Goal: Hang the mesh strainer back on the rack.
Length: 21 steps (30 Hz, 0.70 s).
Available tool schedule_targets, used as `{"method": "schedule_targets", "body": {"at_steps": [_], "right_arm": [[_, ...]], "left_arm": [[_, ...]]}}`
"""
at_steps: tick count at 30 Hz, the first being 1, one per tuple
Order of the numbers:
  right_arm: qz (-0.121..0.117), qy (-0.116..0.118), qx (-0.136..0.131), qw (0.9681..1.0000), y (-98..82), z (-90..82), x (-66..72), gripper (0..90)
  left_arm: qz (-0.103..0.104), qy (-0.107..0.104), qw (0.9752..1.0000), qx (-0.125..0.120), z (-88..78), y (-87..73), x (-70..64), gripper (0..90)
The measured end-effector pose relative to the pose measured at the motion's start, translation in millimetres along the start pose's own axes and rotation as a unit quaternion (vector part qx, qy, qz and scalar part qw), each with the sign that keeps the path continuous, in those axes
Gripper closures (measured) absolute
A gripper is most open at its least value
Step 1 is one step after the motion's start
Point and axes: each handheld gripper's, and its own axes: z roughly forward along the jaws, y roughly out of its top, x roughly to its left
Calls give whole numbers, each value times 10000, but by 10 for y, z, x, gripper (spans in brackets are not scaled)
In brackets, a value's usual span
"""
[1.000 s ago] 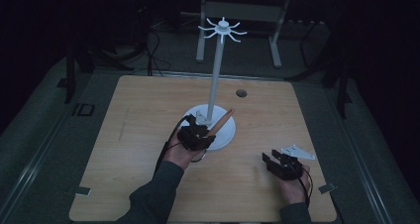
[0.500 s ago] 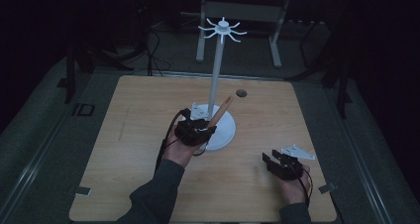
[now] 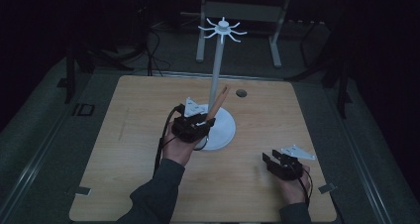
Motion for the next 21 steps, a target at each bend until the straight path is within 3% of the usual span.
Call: {"method": "schedule_targets", "body": {"at_steps": [21], "right_arm": [[-38, -48, 15, 10000, -9, 12, 7, 533]], "left_arm": [[-222, 170, 9978, -609, -183, 184, -4, 692]]}}
